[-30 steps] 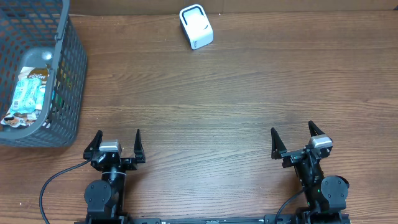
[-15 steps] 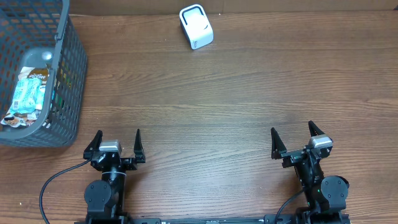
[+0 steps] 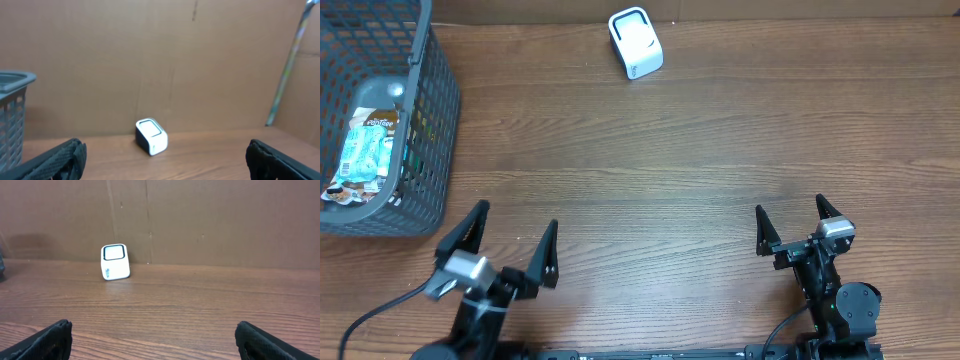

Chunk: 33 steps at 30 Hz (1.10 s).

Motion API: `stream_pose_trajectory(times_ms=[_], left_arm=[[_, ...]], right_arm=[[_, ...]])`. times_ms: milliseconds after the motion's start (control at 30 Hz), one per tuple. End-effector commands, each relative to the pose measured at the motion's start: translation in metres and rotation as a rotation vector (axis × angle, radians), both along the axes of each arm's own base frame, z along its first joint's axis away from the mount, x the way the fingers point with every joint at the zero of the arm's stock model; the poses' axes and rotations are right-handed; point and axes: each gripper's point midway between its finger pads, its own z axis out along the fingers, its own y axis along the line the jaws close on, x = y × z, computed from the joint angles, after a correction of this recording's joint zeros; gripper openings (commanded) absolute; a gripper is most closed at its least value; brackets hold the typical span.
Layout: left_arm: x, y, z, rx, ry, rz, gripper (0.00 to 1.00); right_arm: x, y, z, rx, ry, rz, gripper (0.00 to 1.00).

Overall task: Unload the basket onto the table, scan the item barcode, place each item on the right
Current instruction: 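Raise the left gripper and reach down into the gray basket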

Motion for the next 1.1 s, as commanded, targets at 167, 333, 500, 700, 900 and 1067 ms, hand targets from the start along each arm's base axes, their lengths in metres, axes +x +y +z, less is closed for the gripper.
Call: stream_pose_trajectory(times_ms=[167,333,500,700,900,1067], left_arm=[[-0.015,-0.004,0.07,0.011,0.113,-0.023,1.0],[0.001,-0.004,0.096,0.109,0.294,-0.02,1.0],[0.028,-0.004,0.095,0.172,0.535,-0.039,1.0],[0.071,-0.005,0.076,0.154,0.767,-0.056,1.0],[0.103,-0.008,0.047,0.145,0.884,-0.082,1.0],[0.126,-0.012,0.038,0.11,0.909,-0.095,0.67]], right_arm=[[0.0,-0.002,-0.002,-0.004,-0.004,-0.012,1.0],[0.0,-0.002,-0.002,-0.004,-0.004,-0.011,1.0],[0.0,-0.002,-0.002,-0.004,-0.004,-0.012,1.0],[0.0,-0.002,-0.002,-0.004,-0.004,-0.011,1.0],[0.0,-0.002,-0.002,-0.004,-0.004,-0.011,1.0],[0.0,-0.002,-0.002,-0.004,-0.004,-0.012,1.0]])
